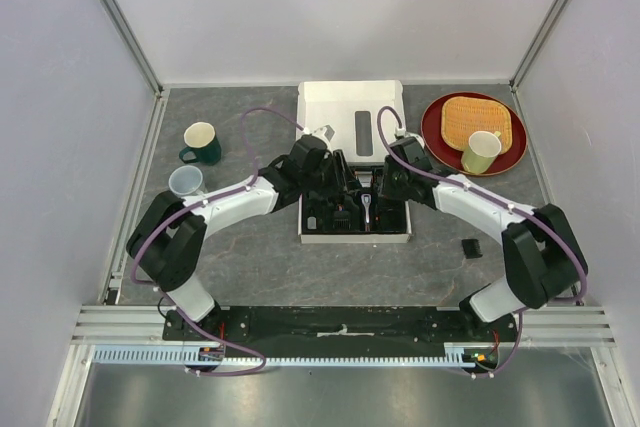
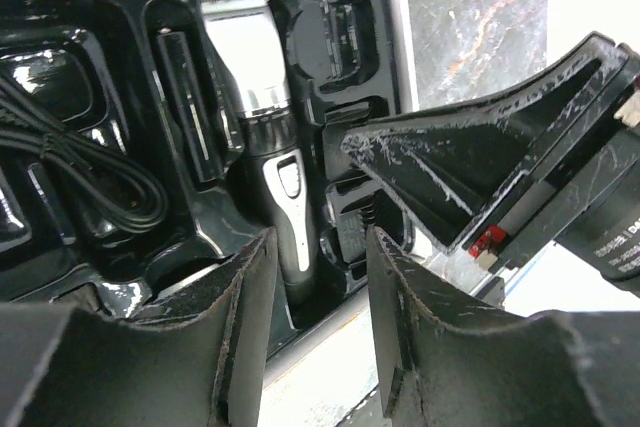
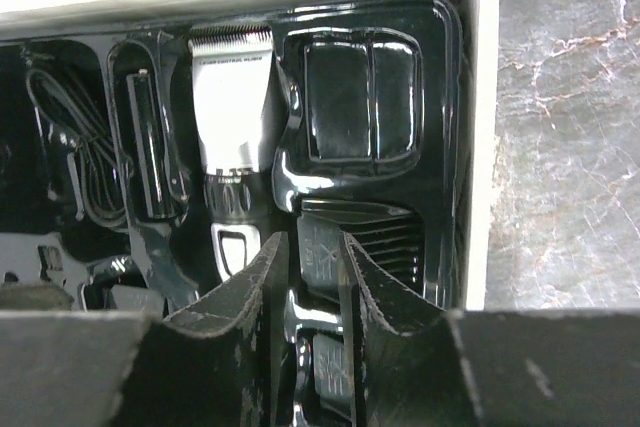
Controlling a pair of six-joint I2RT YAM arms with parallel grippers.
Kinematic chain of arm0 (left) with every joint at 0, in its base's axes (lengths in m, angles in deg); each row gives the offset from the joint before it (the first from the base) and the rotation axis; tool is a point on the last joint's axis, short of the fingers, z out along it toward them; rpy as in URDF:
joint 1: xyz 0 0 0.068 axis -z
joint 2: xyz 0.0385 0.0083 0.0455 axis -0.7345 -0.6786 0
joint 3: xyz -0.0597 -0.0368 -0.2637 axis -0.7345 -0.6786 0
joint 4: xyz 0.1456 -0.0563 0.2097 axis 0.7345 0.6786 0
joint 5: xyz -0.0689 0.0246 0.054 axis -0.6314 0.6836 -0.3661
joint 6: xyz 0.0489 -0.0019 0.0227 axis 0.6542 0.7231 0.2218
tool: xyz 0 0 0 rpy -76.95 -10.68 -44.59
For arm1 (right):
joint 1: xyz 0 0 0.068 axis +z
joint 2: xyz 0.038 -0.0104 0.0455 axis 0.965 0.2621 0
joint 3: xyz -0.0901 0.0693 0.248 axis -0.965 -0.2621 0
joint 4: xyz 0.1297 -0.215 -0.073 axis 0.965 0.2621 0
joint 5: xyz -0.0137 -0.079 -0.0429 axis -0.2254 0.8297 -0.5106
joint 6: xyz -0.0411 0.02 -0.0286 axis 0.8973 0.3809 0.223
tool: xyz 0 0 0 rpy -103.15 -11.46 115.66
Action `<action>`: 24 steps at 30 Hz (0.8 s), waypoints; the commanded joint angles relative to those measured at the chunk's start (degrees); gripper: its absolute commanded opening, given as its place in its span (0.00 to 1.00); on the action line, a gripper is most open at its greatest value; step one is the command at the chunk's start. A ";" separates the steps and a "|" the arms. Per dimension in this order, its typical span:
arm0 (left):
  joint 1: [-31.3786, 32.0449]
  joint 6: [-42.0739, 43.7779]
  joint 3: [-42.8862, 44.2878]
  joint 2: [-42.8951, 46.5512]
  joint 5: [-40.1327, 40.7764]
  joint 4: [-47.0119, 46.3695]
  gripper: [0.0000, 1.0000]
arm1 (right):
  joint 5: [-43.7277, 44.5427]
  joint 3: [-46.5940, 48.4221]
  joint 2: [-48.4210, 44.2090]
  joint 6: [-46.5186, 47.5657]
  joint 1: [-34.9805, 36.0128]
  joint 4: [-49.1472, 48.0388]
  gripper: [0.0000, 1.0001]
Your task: Sort the hair-cutting tools
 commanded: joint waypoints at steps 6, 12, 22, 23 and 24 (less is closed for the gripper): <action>-1.44 3.61 -3.55 2.28 0.49 -0.86 0.48 | 6.54 5.56 5.76 -0.72 0.32 5.21 0.30; -2.05 4.31 -4.78 2.98 -0.39 -2.71 0.48 | 7.60 6.97 3.57 -1.07 0.40 8.56 0.31; -2.49 8.44 -9.00 8.68 1.10 -3.06 0.50 | 16.12 14.09 -4.08 -2.83 -3.37 18.84 0.61; -2.58 8.62 -10.05 9.13 1.45 -3.15 0.51 | 17.09 14.00 -4.43 -2.92 -4.68 19.72 0.66; -2.67 8.79 -10.58 9.57 1.89 -3.06 0.52 | 18.23 13.65 -4.87 -2.83 -5.30 21.12 0.69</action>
